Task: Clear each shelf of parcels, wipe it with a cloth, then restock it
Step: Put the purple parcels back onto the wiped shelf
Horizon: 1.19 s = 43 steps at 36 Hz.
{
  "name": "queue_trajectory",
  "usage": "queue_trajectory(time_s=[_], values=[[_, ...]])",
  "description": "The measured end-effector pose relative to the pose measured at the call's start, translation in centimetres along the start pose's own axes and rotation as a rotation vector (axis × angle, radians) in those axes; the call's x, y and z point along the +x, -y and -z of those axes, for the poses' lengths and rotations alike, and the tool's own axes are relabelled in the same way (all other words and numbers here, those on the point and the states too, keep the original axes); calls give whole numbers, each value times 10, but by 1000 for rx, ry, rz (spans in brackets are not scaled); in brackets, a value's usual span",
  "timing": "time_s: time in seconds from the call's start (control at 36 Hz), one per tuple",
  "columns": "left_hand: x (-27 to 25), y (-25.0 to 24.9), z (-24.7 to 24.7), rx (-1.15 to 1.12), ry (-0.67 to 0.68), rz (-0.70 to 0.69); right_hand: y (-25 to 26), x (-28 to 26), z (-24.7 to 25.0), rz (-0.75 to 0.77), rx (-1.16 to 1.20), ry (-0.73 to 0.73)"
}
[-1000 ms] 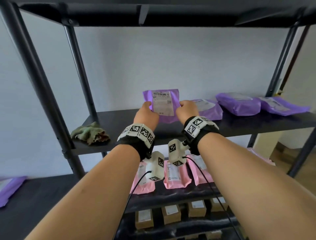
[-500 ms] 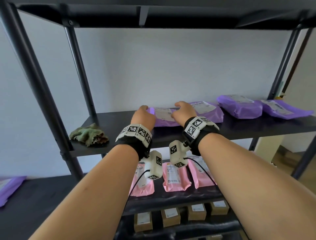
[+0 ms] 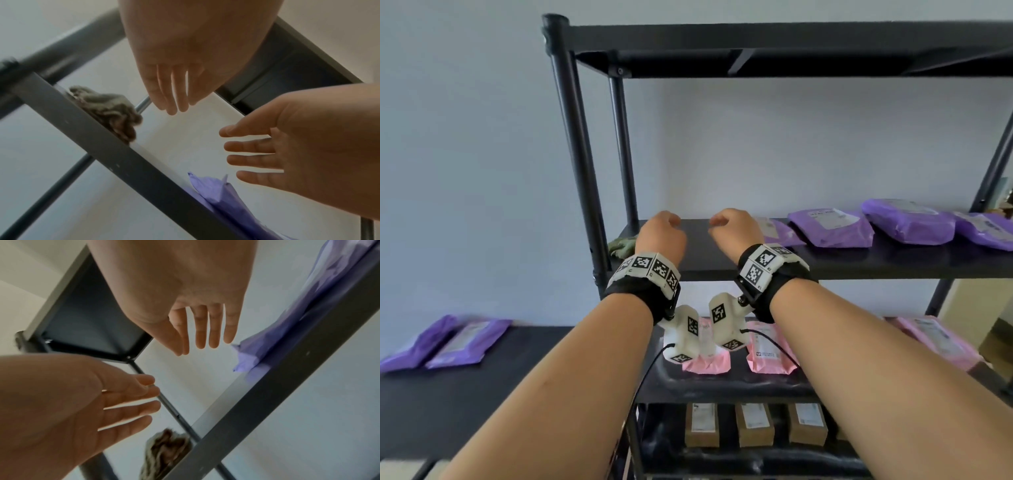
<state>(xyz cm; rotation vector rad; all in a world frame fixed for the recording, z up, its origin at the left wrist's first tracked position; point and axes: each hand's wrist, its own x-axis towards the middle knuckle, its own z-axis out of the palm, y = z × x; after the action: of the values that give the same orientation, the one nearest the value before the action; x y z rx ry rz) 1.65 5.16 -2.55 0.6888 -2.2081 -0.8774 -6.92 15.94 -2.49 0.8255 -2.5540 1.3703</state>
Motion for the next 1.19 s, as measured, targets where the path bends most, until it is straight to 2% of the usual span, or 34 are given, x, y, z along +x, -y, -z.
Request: queue_trajectory(time_s=[0.19, 0.31, 0.56, 0.75, 0.94, 1.19], values=[[-1, 48, 63, 6, -73, -25, 51, -29, -63, 32, 46, 51], [-2, 88, 108, 59, -63, -8, 82, -52, -104, 38, 63, 86], [-18, 202, 204, 174, -26, 131, 139, -98, -207, 3, 34, 188], [-36, 299, 258, 275, 45, 291, 161, -131, -299, -50, -8, 345], [-35, 384, 287, 369, 74, 437, 170, -143, -387, -58, -71, 489], [-20, 486, 279, 398, 71, 672, 161, -124, -511, -88, -114, 690]])
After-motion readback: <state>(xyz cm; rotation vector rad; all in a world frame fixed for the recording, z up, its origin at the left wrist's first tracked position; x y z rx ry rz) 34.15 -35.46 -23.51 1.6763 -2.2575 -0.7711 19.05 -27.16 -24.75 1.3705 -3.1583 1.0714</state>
